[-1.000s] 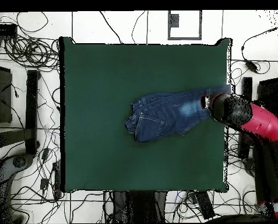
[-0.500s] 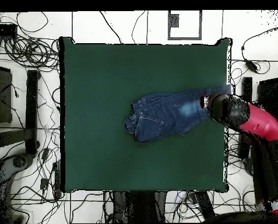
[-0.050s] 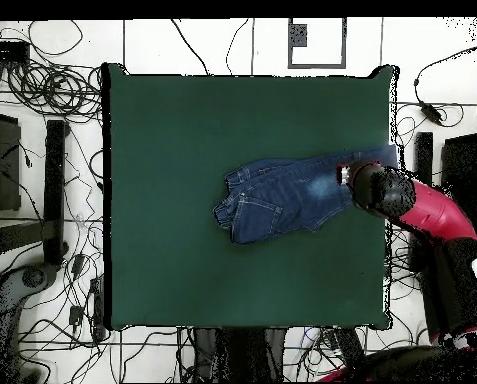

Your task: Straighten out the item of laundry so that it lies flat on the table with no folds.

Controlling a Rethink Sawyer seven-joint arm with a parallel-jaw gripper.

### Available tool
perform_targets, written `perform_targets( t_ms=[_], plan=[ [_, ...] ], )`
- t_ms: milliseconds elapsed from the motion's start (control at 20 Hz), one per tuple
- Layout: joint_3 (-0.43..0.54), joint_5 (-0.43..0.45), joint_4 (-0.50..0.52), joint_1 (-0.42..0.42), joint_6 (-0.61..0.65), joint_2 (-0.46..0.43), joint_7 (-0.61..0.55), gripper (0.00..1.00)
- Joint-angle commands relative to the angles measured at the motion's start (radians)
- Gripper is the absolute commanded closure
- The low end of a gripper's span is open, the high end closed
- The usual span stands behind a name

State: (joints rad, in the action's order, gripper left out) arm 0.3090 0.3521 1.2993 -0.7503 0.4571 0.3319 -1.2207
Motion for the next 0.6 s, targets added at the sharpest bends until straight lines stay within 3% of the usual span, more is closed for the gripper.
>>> perform_targets(
  t_ms=[50, 600],
  plan=[
    [0.036, 0.011, 0.009, 0.039, -0.039, -0.093, -0.094, 0.00],
    [0.049, 0.009, 0.006, 0.025, -0.039, -0.106, -0.075, 0.00]
  ],
)
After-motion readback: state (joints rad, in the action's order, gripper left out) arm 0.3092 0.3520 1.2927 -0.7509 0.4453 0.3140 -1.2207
